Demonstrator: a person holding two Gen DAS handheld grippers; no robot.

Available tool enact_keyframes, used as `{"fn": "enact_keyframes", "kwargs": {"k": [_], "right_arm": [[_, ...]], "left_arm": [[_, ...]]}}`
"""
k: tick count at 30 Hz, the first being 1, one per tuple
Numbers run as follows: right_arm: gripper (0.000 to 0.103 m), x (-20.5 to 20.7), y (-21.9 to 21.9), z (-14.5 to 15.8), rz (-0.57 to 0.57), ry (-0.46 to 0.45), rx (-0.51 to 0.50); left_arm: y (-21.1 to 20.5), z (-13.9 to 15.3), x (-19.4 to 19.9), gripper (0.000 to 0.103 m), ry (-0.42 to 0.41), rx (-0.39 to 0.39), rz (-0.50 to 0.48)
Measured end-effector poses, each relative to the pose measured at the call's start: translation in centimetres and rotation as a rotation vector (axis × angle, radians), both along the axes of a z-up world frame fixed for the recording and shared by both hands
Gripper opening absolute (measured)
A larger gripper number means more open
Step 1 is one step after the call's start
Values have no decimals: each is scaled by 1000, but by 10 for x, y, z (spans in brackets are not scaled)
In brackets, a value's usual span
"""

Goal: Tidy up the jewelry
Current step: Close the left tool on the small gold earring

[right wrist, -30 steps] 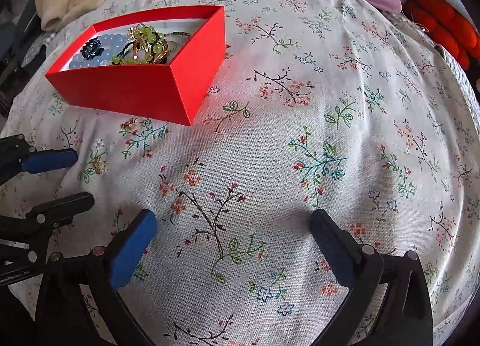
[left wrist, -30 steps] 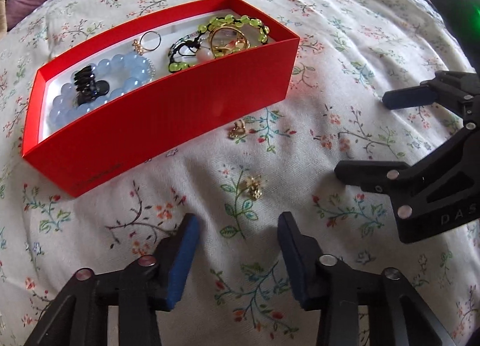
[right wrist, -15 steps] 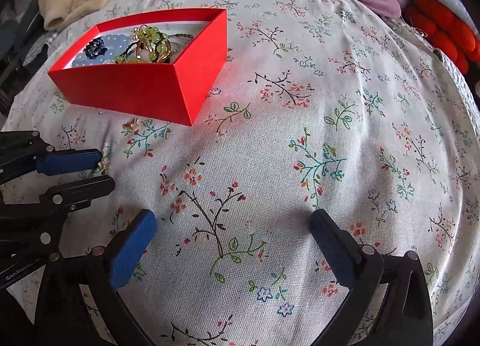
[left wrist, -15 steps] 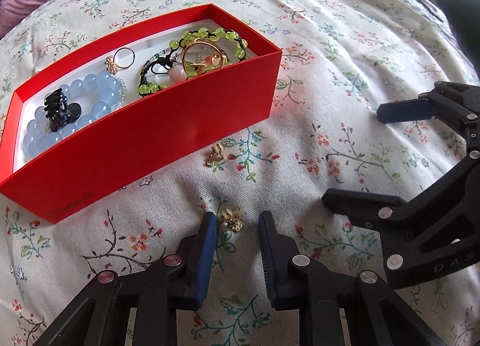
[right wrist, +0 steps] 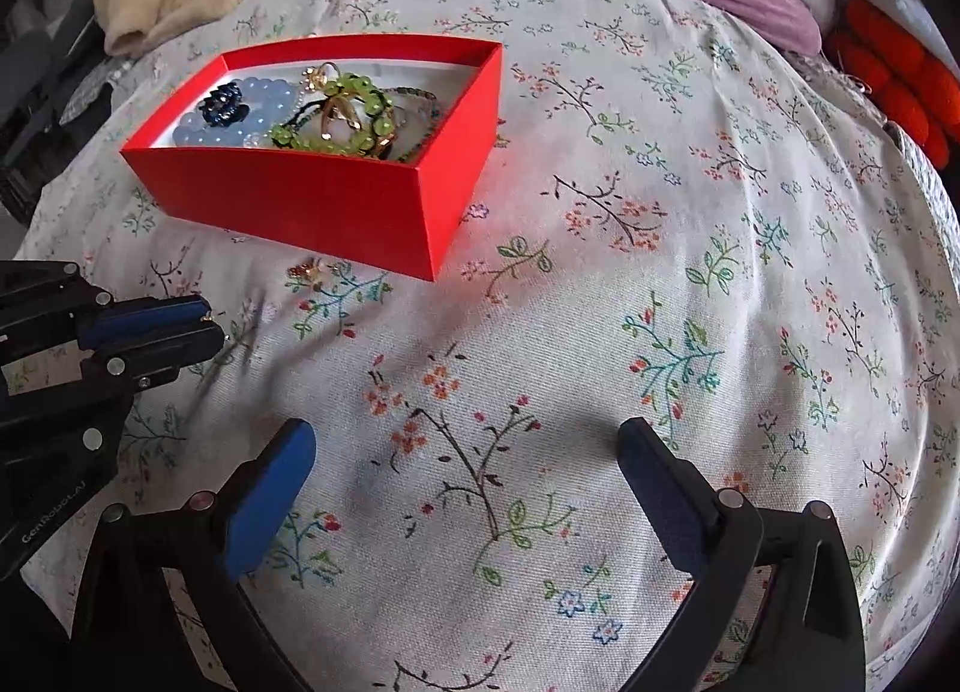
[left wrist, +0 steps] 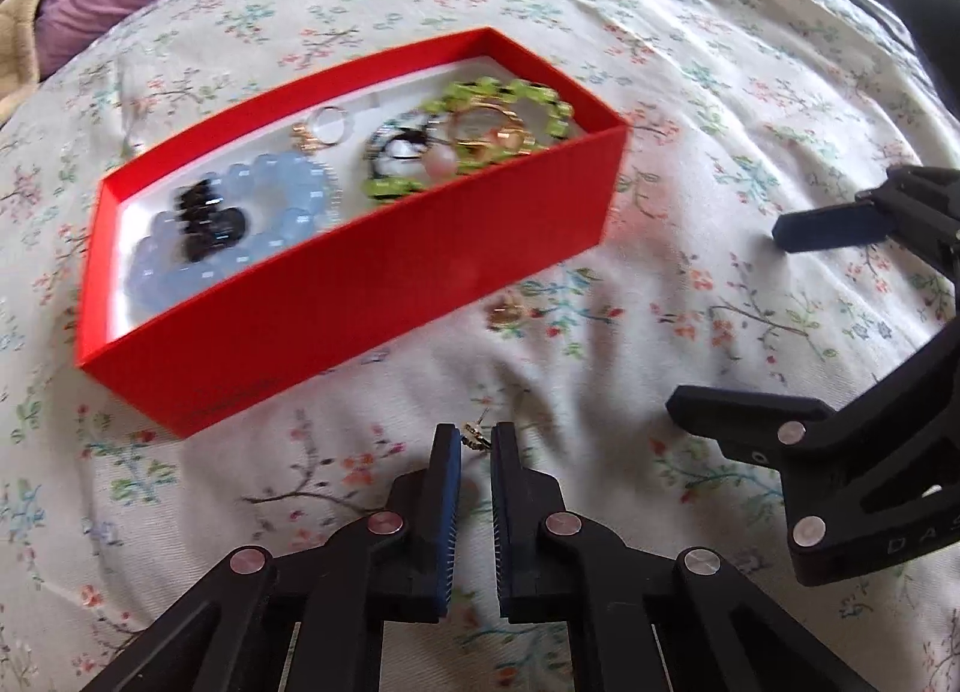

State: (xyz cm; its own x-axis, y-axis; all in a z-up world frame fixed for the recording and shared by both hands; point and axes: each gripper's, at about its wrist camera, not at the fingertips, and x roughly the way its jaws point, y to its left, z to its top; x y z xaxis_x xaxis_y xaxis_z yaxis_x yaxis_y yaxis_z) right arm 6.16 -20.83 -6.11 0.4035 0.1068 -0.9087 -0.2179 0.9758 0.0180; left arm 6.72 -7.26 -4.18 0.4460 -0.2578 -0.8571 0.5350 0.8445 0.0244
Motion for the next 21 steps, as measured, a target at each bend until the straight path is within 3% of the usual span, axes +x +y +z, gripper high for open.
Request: {"fn": "enact_keyframes", "kwargs": {"k": [10,21], "right_arm": [[85,18,37,4,10,-22,23],[59,38,57,2,-50,-27,33]], "left_arm": [[41,3,9,5,7,28,107],[58,0,8,5,33,17,134]]}}
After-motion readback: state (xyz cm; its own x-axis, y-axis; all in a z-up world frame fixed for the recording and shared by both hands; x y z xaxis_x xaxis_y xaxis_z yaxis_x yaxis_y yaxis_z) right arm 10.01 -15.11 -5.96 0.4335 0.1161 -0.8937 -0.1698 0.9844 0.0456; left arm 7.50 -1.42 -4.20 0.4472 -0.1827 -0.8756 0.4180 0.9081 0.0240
